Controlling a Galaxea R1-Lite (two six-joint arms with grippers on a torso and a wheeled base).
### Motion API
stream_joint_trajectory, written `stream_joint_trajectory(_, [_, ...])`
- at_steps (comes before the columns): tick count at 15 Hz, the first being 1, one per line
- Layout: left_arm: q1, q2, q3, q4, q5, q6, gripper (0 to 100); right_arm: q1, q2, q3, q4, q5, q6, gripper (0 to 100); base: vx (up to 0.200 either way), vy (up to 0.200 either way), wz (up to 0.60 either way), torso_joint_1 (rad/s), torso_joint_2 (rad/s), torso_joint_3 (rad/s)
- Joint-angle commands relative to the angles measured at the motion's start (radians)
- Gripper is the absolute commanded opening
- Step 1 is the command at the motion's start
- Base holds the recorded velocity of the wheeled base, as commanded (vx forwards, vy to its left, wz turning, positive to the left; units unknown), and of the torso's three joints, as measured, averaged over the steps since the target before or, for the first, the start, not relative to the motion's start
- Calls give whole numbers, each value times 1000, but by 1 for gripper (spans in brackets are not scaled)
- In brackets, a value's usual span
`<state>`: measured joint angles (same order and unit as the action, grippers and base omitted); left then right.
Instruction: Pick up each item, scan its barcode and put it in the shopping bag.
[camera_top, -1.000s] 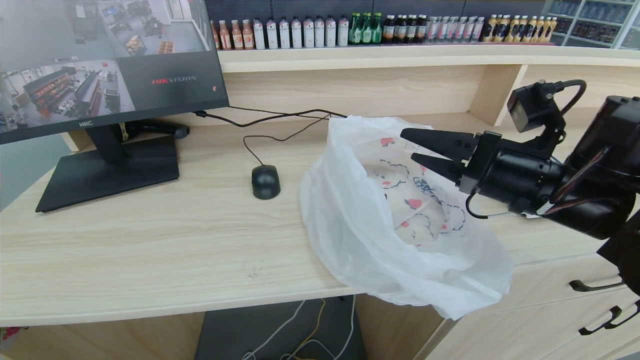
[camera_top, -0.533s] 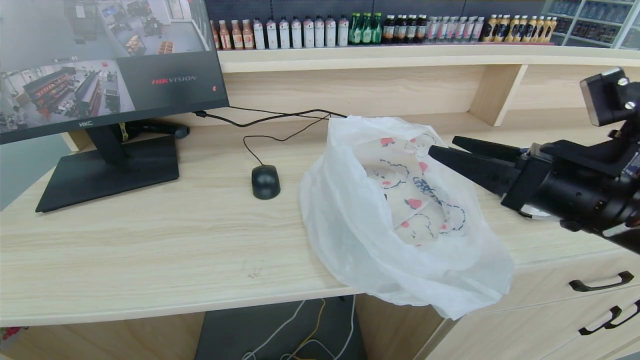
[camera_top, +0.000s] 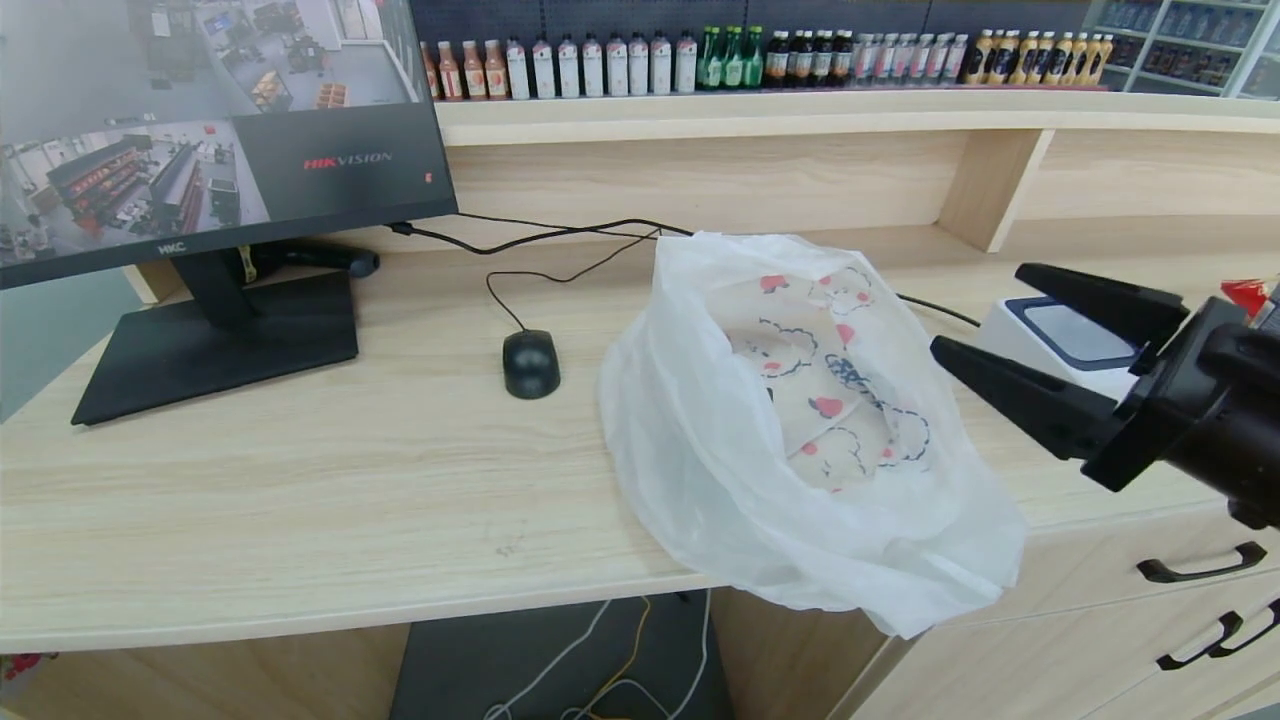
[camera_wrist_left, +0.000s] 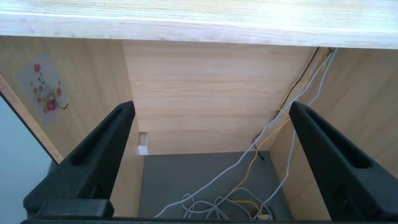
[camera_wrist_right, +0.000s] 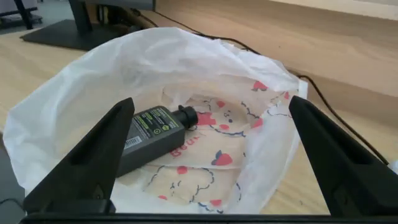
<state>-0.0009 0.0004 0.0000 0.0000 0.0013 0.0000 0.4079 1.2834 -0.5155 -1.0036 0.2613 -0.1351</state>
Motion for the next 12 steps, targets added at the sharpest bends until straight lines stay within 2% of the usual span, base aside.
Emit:
stream_joint_trajectory(1, [1,0,0,2,0,0,100,-12,13,-6,-53,-7,-1,100,0,0,0,0,0,0])
stream_joint_trajectory(3, [1,0,0,0,0,0,100,-15,83,-57,-133,-65,0,100,0,0,0,0,0,0])
stream_joint_trajectory(5, [-1,0,0,0,0,0,100,-11,145,-104,-135,-54,2,100,0,0,0,0,0,0])
stream_joint_trajectory(6, [-1,0,0,2,0,0,100,5,152,-129,-135,-14,-1,100,0,0,0,0,0,0])
stream_joint_trajectory(8, [-1,0,0,0,0,0,100,-8,143,-112,-182,-2,-55,100,0,0,0,0,0,0])
stream_joint_trajectory(9, [-1,0,0,2,0,0,100,-37,157,-64,-276,-10,-57,100,0,0,0,0,0,0])
stream_joint_trajectory(10, [-1,0,0,0,0,0,100,-50,172,-6,-357,-83,-49,100,0,0,0,0,0,0])
stream_joint_trajectory(12, [-1,0,0,0,0,-2,100,-46,185,-23,-371,-211,-26,100,0,0,0,0,0,0])
